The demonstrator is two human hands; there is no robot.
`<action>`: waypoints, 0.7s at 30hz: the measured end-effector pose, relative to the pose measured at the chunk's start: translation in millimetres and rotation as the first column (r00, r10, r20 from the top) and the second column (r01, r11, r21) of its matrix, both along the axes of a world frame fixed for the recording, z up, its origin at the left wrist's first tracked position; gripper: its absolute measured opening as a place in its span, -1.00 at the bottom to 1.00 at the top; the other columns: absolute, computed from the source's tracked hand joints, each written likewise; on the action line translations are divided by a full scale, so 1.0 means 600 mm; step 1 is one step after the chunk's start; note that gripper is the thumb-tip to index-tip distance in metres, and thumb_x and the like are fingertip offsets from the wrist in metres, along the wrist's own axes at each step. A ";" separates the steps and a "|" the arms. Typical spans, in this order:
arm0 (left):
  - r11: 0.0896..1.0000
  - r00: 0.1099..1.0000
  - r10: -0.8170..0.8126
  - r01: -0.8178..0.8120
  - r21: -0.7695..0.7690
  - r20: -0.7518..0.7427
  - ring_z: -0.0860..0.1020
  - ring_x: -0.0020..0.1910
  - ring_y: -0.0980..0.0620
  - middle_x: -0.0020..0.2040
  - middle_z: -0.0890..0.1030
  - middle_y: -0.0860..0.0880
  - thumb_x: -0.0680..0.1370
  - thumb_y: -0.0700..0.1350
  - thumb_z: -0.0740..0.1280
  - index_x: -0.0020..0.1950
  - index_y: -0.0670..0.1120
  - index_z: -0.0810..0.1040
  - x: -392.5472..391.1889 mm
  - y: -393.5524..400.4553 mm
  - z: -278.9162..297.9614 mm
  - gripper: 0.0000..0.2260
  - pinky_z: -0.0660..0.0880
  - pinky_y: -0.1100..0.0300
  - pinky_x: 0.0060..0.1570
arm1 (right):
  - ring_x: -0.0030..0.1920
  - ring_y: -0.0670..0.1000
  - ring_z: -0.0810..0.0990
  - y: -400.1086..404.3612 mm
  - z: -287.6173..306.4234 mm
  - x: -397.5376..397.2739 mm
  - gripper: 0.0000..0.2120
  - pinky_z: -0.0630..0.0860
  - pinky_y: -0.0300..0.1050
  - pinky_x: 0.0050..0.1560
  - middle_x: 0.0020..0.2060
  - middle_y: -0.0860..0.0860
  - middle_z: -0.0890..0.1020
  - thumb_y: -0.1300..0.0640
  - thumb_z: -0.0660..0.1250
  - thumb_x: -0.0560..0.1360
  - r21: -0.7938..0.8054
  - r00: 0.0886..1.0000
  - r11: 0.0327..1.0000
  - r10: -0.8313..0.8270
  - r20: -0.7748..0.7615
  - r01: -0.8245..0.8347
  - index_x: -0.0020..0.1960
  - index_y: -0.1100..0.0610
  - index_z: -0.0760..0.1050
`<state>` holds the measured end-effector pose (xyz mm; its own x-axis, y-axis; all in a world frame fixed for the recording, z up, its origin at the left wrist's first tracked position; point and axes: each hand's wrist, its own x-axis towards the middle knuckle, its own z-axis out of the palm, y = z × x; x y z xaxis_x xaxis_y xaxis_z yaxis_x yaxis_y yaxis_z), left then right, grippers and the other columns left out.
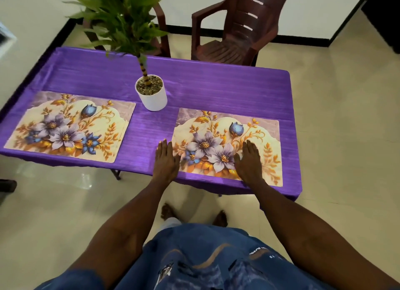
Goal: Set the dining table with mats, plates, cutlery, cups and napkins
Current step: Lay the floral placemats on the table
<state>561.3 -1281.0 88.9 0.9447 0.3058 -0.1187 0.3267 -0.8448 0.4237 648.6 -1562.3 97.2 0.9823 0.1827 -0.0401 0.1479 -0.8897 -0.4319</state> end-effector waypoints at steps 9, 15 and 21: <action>0.998 0.984 0.045 -0.052 0.036 0.171 0.47 0.27 -0.31 0.27 0.52 -0.31 0.64 -0.02 0.22 0.32 -0.32 0.47 -0.080 0.191 0.017 -0.59 0.37 -0.14 0.30 | -0.06 0.29 0.54 0.297 0.008 -0.047 -0.73 0.45 0.08 -0.04 -0.09 0.24 0.58 0.22 0.13 0.39 -0.150 0.942 0.956 0.277 0.189 -0.251 -0.06 0.32 0.53; 0.978 0.965 0.188 -0.200 0.052 0.180 0.51 0.15 -0.26 0.18 0.58 -0.26 0.64 -0.06 0.24 0.28 -0.25 0.51 -0.192 0.398 0.031 -0.68 0.46 -0.07 0.11 | -0.14 0.24 0.50 0.523 -0.019 -0.130 -0.80 0.44 0.06 -0.13 -0.14 0.23 0.58 0.30 0.17 0.34 -0.076 0.947 0.964 0.264 0.184 -0.254 -0.11 0.30 0.53; 0.963 0.955 0.267 -0.271 0.008 0.130 0.49 0.20 -0.26 0.22 0.56 -0.24 0.65 -0.05 0.20 0.31 -0.23 0.49 -0.261 0.570 0.051 -0.67 0.44 -0.10 0.19 | -0.17 0.28 0.54 0.718 0.007 -0.195 -0.83 0.50 0.03 -0.20 -0.16 0.25 0.57 0.36 0.31 0.33 -0.016 0.940 0.953 0.301 0.163 -0.302 -0.09 0.34 0.53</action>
